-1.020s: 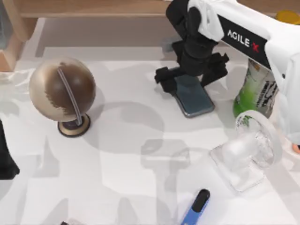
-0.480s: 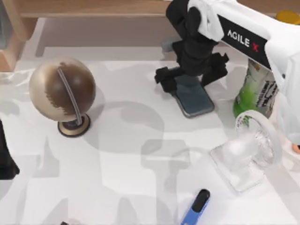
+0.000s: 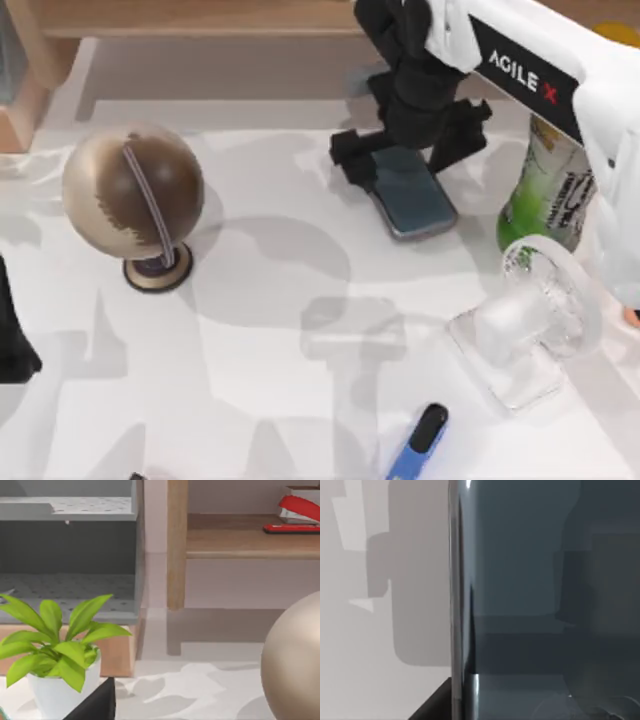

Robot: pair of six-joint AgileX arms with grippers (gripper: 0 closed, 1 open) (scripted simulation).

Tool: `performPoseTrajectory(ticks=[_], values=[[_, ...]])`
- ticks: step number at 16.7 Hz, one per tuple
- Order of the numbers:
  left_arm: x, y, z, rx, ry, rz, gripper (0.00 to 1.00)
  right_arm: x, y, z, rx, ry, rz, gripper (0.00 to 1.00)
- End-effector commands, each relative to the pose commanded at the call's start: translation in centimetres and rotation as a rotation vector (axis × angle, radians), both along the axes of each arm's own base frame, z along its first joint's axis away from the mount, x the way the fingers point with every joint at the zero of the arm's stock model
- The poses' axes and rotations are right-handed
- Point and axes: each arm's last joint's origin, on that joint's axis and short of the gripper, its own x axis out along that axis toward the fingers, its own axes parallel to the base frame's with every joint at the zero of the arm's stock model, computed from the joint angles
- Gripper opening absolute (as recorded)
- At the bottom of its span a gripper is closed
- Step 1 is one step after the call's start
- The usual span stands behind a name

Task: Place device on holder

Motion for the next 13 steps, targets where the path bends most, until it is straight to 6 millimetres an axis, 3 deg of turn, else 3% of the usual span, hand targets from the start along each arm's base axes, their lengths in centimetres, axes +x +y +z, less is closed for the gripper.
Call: performPoseTrajectory(ticks=[5,8,13], values=[[0.0,0.0,0.0,0.0,0.0,0.0,1.0,-0.1,0.3,0.4,0.004,-0.013,0.004,0.0],[0.0,0.0,0.0,0.0,0.0,0.0,1.0,-1.5,1.9,3.4,0.016,-0.085,0.037,0.0],[0.0,0.0,0.0,0.0,0.0,0.0,1.0,-6.1,3.6,10.2,0.021,-0.273,0.06,0.0]])
